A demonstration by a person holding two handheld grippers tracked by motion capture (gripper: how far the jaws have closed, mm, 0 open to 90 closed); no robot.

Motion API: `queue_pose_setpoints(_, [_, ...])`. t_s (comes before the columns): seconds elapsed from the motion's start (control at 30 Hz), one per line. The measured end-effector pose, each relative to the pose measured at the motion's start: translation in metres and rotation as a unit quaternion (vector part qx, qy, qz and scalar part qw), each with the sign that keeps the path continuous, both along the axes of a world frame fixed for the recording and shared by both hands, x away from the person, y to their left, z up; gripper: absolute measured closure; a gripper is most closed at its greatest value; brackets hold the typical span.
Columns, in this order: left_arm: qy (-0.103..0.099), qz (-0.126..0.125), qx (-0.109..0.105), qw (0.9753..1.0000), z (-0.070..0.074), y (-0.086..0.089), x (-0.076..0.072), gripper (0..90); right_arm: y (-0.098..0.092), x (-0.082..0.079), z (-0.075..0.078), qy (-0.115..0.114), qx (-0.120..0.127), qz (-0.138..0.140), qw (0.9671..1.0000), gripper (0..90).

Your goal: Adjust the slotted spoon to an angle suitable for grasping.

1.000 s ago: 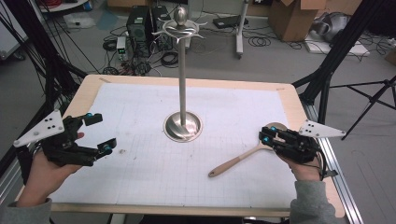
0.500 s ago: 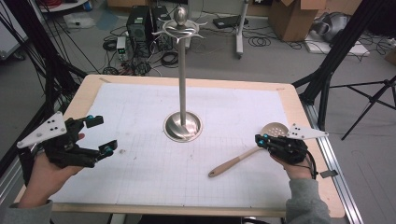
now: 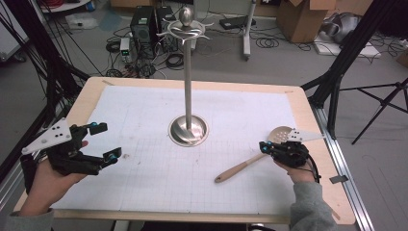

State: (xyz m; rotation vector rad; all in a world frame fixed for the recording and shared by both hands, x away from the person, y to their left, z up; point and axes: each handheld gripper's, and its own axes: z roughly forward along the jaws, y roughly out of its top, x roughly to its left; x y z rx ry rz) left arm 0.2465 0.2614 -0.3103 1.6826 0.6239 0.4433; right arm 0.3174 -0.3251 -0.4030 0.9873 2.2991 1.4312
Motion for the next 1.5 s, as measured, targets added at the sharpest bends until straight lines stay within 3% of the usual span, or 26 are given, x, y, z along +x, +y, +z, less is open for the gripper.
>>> queue_pose_setpoints(0.1, [-0.001, 0.002, 0.000, 1.0000, 0.000, 0.003, -0.002, 7.1, 0.001, 0.003, -0.004, -0.001, -0.019, 0.001, 0.9998, 89.8])
queue_pose_setpoints(0.17, [0.000, 0.005, 0.000, 1.0000, 0.000, 0.004, -0.002, 7.1, 0.001, 0.005, -0.008, -0.014, -0.024, 0.005, 0.9996, 89.9])
queue_pose_setpoints(0.37, [0.003, 0.009, 0.003, 1.0000, -0.002, 0.007, -0.004, 7.1, -0.003, 0.010, -0.019, 0.006, -0.028, -0.009, 0.9996, 89.9])
queue_pose_setpoints(0.67, [0.005, 0.009, 0.007, 0.9999, -0.004, 0.006, -0.005, 7.1, -0.001, 0.013, -0.025, 0.017, -0.038, -0.025, 0.9988, 90.0])
queue_pose_setpoints(0.73, [0.006, 0.008, 0.008, 0.9999, -0.005, 0.006, -0.005, 7.1, 0.002, 0.016, -0.029, 0.024, -0.056, -0.025, 0.9978, 90.0])
queue_pose_setpoints(0.93, [0.010, 0.011, 0.012, 0.9998, -0.006, 0.007, -0.006, 7.2, 0.003, 0.020, -0.034, 0.042, -0.063, -0.035, 0.9965, 90.0])
queue_pose_setpoints(1.1, [0.009, 0.013, 0.011, 0.9998, -0.005, 0.010, -0.007, 7.1, 0.006, 0.023, -0.038, 0.046, -0.088, -0.051, 0.9937, 90.0])
queue_pose_setpoints(1.2, [0.012, 0.011, 0.010, 0.9998, -0.006, 0.009, -0.006, 7.1, 0.005, 0.025, -0.039, 0.052, -0.089, -0.066, 0.9925, 90.0])
queue_pose_setpoints(1.5, [0.015, 0.005, 0.013, 0.9998, -0.007, 0.005, -0.002, 7.1, 0.006, 0.021, -0.038, 0.056, -0.096, -0.074, 0.9911, 90.0])
